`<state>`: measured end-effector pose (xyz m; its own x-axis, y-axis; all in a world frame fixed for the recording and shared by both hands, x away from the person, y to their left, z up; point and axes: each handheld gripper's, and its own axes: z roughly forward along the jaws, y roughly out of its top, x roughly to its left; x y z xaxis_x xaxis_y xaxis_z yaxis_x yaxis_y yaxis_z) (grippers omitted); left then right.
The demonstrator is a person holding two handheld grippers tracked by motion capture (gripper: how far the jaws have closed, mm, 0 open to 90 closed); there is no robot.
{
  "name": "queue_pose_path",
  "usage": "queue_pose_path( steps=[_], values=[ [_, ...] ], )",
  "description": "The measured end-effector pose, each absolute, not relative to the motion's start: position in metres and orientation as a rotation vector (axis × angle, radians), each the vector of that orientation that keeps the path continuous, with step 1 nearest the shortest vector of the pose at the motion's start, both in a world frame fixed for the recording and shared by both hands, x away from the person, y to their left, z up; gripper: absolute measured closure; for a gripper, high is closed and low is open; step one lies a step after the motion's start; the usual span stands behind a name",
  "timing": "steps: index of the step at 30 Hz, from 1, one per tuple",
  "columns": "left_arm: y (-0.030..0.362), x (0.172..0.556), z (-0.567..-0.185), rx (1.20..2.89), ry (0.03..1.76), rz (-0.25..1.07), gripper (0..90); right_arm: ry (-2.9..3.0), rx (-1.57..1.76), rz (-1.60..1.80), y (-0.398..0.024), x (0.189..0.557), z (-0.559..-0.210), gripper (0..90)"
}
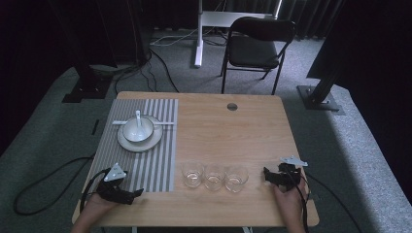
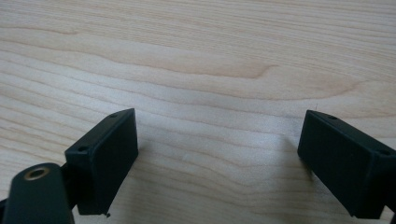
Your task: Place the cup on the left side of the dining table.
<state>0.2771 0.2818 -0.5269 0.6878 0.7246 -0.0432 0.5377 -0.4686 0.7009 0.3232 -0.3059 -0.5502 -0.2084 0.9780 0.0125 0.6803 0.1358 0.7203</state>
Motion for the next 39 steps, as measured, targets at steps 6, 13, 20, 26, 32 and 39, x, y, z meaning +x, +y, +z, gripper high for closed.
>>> queue_pose_path(
  steps=[6, 13, 20, 26, 32, 39],
  values=[
    [0.265, 0.28, -0.525, 2.193, 0.915, 0.322, 2.5, 1.952, 1.588, 0.842, -0.306, 0.323, -0.55, 11.7],
    [0.25, 0.285, -0.527, 2.207, 0.889, 0.281, 2.5, 1.952, 1.588, 0.842, -0.306, 0.323, -0.55, 11.7],
    [0.23, 0.288, -0.527, 2.225, 0.839, 0.272, 2.5, 1.951, 1.589, 0.842, -0.306, 0.323, -0.55, 11.7],
    [0.212, 0.292, -0.529, 2.245, 0.794, 0.259, 4.2, 1.951, 1.589, 0.842, -0.306, 0.323, -0.55, 11.7],
    [0.2, 0.295, -0.528, 2.25, 0.76, 0.244, 4.3, 1.952, 1.588, 0.842, -0.306, 0.323, -0.55, 11.7],
    [0.186, 0.3, -0.528, 2.247, 0.726, 0.224, 4.3, 1.952, 1.588, 0.842, -0.306, 0.323, -0.55, 11.7]
  ],
)
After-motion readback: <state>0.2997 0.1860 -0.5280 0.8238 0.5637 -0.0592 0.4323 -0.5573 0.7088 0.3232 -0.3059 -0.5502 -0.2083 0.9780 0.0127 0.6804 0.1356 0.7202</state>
